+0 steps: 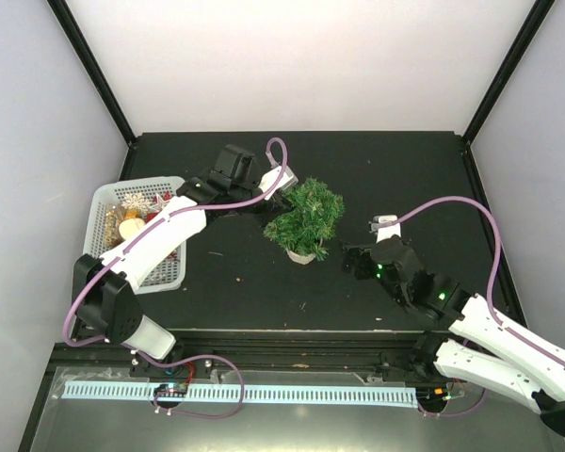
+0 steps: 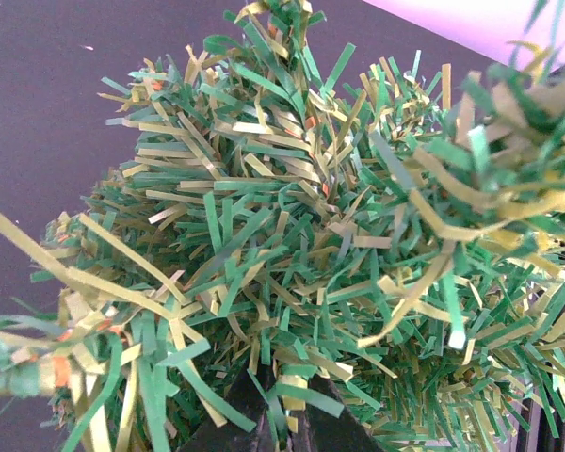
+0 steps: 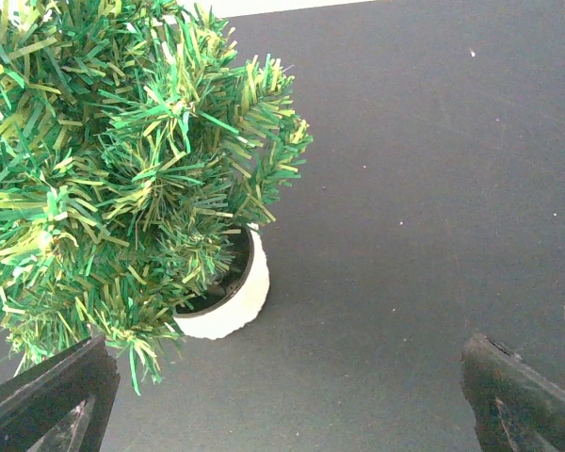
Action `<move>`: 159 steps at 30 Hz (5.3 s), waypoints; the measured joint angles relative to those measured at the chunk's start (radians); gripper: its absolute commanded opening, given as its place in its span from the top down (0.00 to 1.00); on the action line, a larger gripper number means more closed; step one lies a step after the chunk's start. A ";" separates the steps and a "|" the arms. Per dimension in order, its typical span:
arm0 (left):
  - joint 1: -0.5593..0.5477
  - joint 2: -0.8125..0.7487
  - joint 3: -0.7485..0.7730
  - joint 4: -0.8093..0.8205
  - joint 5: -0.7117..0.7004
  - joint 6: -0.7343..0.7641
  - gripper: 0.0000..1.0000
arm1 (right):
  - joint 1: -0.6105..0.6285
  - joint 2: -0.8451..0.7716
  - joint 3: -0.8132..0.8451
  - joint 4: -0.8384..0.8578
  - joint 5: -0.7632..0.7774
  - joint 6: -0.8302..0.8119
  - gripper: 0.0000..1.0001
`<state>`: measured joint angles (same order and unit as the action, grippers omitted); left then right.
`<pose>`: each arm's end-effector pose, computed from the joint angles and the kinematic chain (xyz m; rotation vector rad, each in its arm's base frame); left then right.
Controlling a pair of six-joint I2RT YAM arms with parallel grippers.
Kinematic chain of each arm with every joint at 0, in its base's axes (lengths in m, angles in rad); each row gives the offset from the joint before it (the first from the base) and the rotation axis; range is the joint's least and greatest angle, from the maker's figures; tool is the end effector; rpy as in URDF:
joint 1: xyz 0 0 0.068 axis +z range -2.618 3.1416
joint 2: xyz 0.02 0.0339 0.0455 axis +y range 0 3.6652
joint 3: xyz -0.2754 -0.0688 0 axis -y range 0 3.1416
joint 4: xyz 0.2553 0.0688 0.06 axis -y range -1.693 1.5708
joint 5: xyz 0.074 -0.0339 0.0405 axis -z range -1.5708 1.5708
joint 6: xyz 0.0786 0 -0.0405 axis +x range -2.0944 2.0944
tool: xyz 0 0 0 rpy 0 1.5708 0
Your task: Decorate the small christmas tree
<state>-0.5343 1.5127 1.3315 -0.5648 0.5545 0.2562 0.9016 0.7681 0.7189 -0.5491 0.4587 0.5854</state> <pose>0.2968 -0.2237 0.3059 1.1427 2.0000 -0.7828 0.1509 0.1347 0.2708 -0.0750 2.1235 0.3921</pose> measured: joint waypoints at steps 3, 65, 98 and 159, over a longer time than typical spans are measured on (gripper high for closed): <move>0.000 0.000 -0.001 -0.002 0.007 0.000 0.90 | 0.000 0.005 0.000 0.004 0.000 0.000 0.00; 1.228 -0.085 -0.318 -0.187 -0.142 0.441 0.37 | 0.000 0.303 0.235 -0.121 -0.051 -0.007 0.00; 1.095 0.244 -0.095 -0.354 -0.158 0.915 0.45 | 0.000 0.468 0.317 -0.117 -0.104 -0.003 0.00; 1.095 0.303 -0.057 -0.457 -0.189 1.070 0.39 | 0.008 0.537 0.357 -0.103 -0.128 -0.003 0.00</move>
<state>0.5606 1.8156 1.2743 -1.0214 0.3653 1.3258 0.9092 1.3052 1.0756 -0.6525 0.3305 0.5819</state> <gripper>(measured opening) 0.678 0.999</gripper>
